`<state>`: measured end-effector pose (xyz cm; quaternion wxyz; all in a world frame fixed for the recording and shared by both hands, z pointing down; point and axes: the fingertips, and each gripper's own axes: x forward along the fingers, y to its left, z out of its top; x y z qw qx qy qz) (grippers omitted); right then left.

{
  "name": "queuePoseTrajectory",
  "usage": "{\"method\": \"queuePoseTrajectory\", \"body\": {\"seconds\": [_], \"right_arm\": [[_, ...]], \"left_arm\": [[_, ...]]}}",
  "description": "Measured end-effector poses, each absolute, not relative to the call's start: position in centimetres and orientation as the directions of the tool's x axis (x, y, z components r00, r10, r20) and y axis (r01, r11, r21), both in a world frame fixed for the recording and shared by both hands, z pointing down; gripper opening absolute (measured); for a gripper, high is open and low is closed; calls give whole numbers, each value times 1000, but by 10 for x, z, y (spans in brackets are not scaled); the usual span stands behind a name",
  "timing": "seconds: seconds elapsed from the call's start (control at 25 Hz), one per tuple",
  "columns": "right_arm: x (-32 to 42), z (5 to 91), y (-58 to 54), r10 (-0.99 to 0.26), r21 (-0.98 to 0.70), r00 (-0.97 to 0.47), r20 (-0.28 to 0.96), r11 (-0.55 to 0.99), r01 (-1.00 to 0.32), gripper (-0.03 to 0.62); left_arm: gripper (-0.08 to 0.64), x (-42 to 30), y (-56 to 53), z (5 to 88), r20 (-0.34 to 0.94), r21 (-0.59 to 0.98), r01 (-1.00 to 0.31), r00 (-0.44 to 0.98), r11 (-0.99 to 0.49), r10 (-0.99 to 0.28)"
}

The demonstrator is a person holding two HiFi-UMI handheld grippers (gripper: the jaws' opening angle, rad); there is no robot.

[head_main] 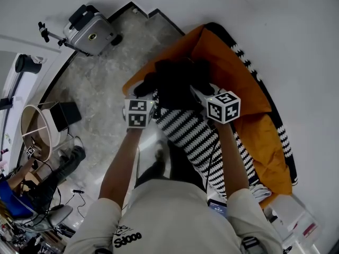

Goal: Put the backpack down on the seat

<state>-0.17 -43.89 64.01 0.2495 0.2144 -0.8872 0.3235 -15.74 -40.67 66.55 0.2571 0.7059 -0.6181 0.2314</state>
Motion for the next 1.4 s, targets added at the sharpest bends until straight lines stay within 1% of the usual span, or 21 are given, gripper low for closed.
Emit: {"method": "queuePoseTrajectory", "body": {"seconds": [0.32, 0.68, 0.96, 1.08, 1.28, 1.4], "right_arm": [[7, 656, -424, -193, -476, -772, 605, 690, -545, 94], [7, 686, -405, -123, -499, -768, 628, 694, -520, 114], [5, 714, -396, -99, -495, -747, 657, 691, -527, 147], [3, 725, -394, -80, -507, -743, 664, 683, -526, 171], [4, 733, -398, -85, -504, -731, 677, 670, -545, 206], [2, 741, -399, -68, -504, -722, 689, 671, -544, 235]], "left_arm": [[60, -147, -382, 696, 701, 78, -992, 123, -96, -702], [86, -133, -364, 742, 773, 106, -990, 140, -91, -619], [109, -122, -362, 775, 815, 134, -984, 177, -117, -551], [109, -119, -366, 786, 820, 136, -985, 173, -106, -545], [109, -101, -376, 798, 804, 168, -981, 192, -94, -562], [125, -95, -377, 804, 798, 207, -976, 209, -68, -566]]}}
